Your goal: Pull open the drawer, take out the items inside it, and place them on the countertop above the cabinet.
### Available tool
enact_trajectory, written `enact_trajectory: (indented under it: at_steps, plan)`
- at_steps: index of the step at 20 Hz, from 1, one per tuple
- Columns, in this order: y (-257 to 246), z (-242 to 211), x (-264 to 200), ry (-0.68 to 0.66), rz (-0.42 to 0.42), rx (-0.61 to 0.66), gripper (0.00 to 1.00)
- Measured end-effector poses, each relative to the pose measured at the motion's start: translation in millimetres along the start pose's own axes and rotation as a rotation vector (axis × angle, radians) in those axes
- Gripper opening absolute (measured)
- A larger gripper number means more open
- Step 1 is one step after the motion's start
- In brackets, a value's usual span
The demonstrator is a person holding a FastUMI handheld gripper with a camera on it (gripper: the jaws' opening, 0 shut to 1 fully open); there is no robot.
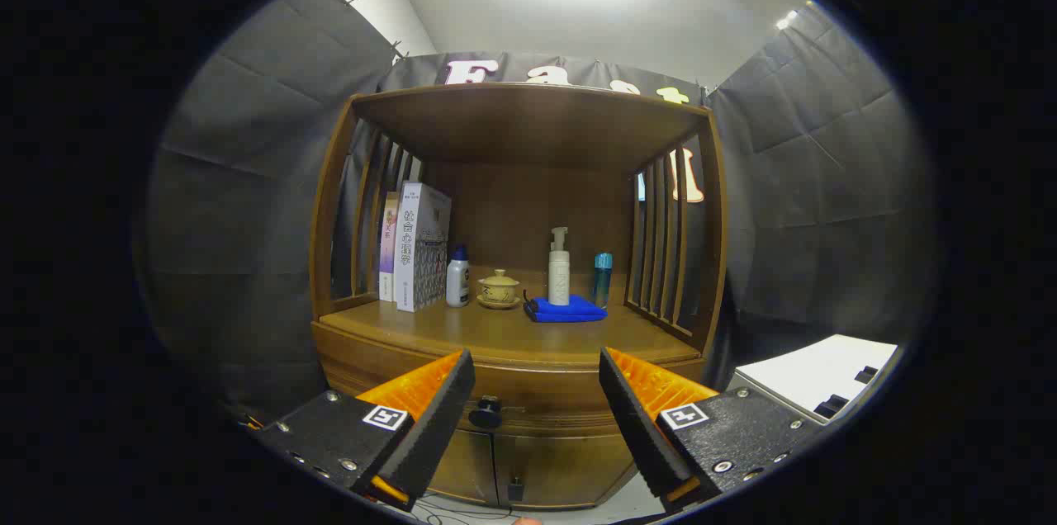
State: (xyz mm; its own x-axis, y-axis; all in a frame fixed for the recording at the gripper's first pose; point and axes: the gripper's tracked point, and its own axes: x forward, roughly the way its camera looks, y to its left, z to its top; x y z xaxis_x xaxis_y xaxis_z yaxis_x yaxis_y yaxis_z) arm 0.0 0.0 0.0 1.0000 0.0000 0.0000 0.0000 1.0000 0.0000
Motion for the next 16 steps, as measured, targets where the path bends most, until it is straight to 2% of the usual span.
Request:
enact_trajectory:
  at_steps: [16]
  plan:
    - [-1.2, -3.9, 0.1, 0.002, 0.002, 0.01, 0.95]
